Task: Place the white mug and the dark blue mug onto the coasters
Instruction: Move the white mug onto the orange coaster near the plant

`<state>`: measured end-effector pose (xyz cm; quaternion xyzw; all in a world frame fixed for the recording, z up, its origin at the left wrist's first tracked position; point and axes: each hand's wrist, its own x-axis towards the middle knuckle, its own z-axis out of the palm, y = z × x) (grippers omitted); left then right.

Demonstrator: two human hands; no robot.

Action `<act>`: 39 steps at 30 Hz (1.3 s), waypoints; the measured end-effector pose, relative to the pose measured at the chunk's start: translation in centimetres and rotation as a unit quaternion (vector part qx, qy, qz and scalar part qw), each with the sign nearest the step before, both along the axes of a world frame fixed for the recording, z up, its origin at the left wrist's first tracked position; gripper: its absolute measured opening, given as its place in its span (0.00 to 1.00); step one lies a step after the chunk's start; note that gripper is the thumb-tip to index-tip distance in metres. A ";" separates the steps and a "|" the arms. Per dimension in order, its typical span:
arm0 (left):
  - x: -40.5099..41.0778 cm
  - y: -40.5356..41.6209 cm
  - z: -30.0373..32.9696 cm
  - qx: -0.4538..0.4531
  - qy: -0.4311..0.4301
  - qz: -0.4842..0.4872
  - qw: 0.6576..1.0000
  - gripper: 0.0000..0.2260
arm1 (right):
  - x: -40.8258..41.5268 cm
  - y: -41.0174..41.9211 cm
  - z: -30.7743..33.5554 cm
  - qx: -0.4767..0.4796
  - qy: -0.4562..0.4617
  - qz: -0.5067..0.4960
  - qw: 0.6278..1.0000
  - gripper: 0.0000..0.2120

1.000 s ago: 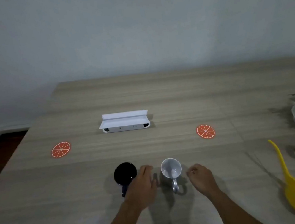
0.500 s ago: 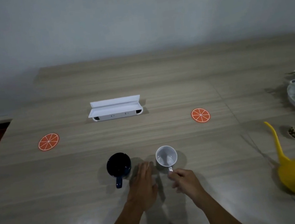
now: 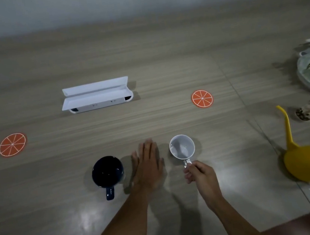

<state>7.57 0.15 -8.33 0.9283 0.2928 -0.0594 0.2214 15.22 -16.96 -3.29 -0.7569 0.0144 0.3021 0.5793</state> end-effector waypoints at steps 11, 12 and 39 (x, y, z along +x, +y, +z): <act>1.8 -0.7 -2.1 0.037 -0.059 0.091 0.993 0.34 | 2.7 1.7 -1.6 -0.019 -0.006 0.029 0.999 0.17; 1.9 -0.7 -2.1 0.035 -0.057 0.095 0.993 0.34 | 2.7 1.7 -1.7 -0.026 -0.016 0.043 0.999 0.18; 2.1 -0.7 -2.5 0.050 -0.026 0.107 0.993 0.34 | 10.5 6.0 -3.0 0.068 -0.117 -0.115 0.984 0.21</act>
